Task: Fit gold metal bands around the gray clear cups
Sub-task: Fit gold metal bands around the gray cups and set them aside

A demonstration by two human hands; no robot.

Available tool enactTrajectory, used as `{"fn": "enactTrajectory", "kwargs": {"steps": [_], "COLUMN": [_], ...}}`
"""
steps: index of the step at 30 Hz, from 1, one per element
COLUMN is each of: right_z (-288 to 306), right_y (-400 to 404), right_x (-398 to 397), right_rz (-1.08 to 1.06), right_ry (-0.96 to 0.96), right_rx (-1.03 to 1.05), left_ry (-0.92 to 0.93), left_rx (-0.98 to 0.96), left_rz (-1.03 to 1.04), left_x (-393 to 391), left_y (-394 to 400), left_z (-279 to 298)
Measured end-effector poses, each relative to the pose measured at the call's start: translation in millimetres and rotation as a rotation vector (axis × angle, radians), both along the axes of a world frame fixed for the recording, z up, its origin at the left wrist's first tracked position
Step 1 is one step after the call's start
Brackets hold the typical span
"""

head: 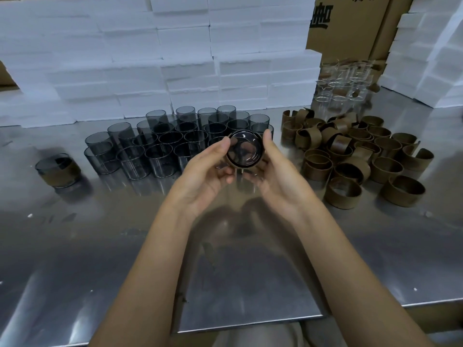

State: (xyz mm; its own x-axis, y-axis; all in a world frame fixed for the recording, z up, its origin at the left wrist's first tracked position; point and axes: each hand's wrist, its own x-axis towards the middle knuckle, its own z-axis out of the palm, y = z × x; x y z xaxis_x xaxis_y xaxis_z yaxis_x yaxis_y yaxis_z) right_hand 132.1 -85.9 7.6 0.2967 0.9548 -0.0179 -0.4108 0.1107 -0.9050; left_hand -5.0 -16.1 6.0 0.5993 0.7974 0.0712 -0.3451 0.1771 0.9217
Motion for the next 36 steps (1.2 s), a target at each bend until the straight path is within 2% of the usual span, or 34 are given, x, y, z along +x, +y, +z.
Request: {"fn": "enactTrajectory", "kwargs": {"steps": [3, 5, 9, 12, 15, 17, 20, 30, 36], "right_z": [-2, -2, 2, 2, 2, 0, -2, -8, -11], "right_y": [2, 2, 0, 0, 0, 1, 5, 9, 8], "right_x": [0, 0, 0, -3, -10, -12, -9, -13, -8], "right_rz": [0.004, 0.014, -0.069, -0.168, -0.105, -0.081, -0.135, -0.132, -0.104], "right_ry": [0.125, 0.21, 0.327, 0.27, 0.28, 0.29, 0.243, 0.135, 0.055], "right_rx": [0.028, 0.036, -0.05, -0.117, -0.144, -0.146, -0.154, -0.122, -0.138], "left_ry": [-0.039, -0.058, 0.074, 0.248, 0.348, 0.309, 0.191, 0.165, 0.133], "left_rx": [-0.025, 0.028, 0.142, 0.154, 0.079, 0.059, -0.074, -0.244, -0.232], "left_rz": [-0.024, -0.062, -0.163, -0.076, 0.271, 0.405, 0.361, 0.399, 0.349], "left_x": [0, 0, 5, 15, 32, 39, 41, 44, 44], "left_y": [-2, -1, -6, -16, -25, -29, -31, -30, -33], "left_z": [0, 1, 3, 1, 0, -1, 2, 0, -2]}}
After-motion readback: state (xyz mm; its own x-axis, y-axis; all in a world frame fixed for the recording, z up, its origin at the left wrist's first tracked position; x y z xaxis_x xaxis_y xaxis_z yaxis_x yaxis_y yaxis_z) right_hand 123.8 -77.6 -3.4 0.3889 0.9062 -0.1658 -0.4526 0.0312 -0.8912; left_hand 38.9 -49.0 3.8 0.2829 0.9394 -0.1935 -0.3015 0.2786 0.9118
